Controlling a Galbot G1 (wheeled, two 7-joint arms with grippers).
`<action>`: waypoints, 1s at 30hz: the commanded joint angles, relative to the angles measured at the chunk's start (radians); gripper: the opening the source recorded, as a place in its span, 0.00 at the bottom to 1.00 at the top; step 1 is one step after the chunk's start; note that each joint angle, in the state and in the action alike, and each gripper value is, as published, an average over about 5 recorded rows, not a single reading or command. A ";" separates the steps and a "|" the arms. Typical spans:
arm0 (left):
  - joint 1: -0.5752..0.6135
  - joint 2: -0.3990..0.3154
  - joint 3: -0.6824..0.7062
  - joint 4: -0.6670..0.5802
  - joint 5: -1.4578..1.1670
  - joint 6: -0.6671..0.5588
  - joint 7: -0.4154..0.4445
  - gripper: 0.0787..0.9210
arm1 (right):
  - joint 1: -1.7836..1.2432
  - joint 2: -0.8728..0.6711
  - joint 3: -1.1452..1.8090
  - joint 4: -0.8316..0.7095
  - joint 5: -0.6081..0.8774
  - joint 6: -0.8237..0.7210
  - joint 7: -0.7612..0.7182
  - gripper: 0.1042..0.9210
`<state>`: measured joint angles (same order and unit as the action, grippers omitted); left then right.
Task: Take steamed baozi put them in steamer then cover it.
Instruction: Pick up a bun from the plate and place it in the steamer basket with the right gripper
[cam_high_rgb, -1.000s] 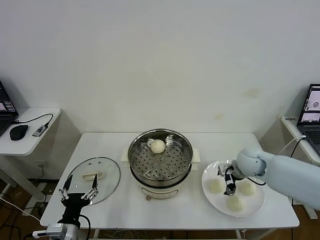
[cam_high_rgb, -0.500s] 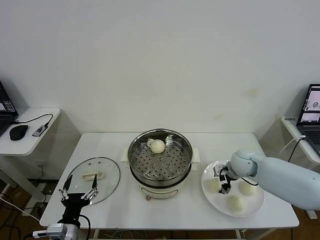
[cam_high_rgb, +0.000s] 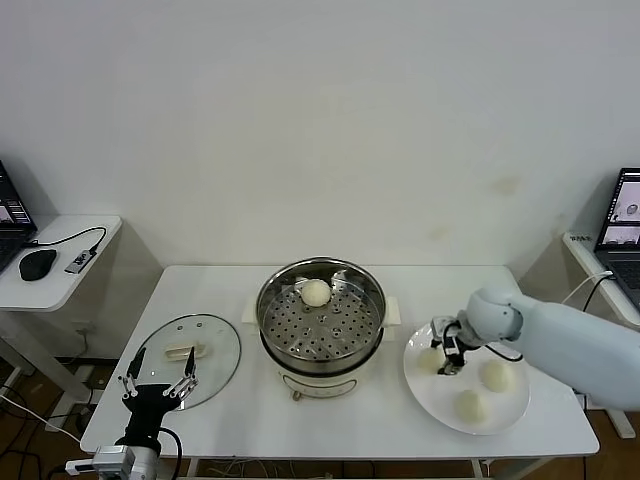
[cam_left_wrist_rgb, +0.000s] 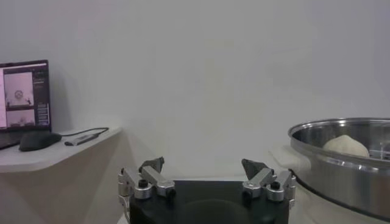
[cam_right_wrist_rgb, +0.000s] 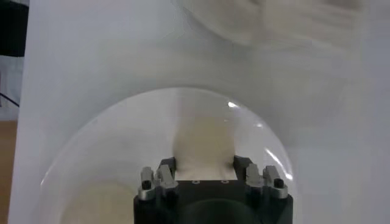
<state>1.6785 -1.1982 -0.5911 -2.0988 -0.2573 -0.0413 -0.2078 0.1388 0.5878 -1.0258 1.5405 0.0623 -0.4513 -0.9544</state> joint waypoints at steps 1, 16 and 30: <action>-0.001 0.001 0.002 0.000 -0.001 0.000 0.000 0.88 | 0.286 -0.065 -0.070 0.061 0.126 -0.029 -0.058 0.59; -0.017 0.015 0.016 0.003 -0.006 -0.001 0.002 0.88 | 0.556 0.328 -0.223 0.077 0.555 -0.221 0.149 0.61; -0.027 0.000 0.013 0.009 -0.004 0.000 0.001 0.88 | 0.327 0.672 -0.214 -0.164 0.579 -0.273 0.288 0.61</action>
<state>1.6515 -1.1983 -0.5784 -2.0899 -0.2614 -0.0415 -0.2066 0.5356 1.0329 -1.2204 1.4905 0.5631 -0.6757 -0.7606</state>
